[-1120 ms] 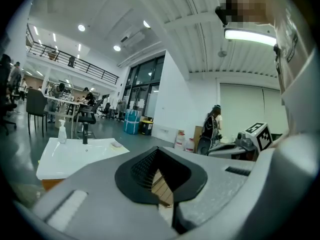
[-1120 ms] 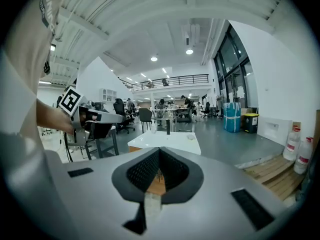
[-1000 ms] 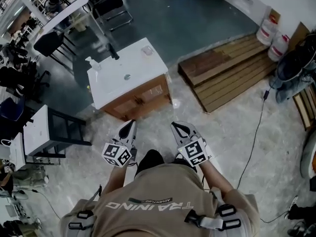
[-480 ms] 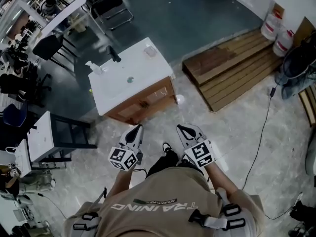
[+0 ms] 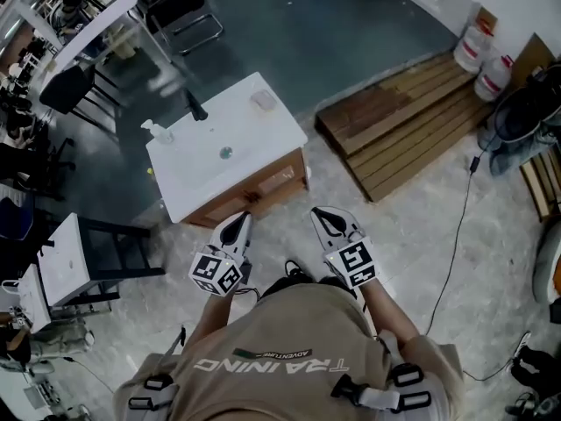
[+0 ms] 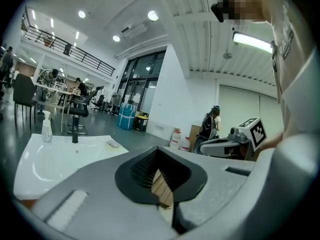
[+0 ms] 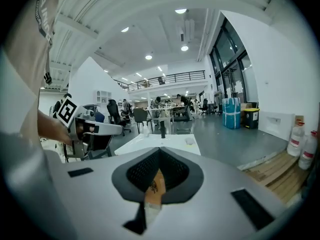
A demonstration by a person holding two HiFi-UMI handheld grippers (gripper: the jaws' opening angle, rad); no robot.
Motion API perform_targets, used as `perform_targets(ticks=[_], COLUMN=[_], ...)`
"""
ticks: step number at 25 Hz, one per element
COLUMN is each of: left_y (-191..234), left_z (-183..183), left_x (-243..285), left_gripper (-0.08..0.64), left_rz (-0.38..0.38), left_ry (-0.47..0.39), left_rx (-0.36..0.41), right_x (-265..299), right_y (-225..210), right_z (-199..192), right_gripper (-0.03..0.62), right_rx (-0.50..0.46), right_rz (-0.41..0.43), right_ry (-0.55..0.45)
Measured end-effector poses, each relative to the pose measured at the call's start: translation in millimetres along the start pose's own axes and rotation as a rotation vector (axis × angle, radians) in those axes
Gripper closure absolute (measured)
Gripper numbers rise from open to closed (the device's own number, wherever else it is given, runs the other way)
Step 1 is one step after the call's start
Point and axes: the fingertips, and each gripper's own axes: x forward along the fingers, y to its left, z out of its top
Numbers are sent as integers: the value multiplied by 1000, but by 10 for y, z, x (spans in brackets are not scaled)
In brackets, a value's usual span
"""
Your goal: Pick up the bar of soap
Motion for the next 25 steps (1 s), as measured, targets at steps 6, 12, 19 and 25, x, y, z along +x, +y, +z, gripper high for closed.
perform_targets(ticks=[6,12,19,25], left_y=[322,652,799,1060], left_z=[95,-28,-45,137], left_x=[81,95,332,751], left_gripper=[569,568,568,569], left_rz=[-40,-33,-19,34], left_ry=[1,8,29,29], left_rx=[11,-51,-80,-59], right_x=[346,655,796,1209], right_y=[-6,30,-190,-570], right_z=[85,147,131,202], right_gripper=[588,588,587,588], right_rx=[10,-8,7,25], right_rz=[-33,-30,-25,25], right_ry=[5,17,53,27])
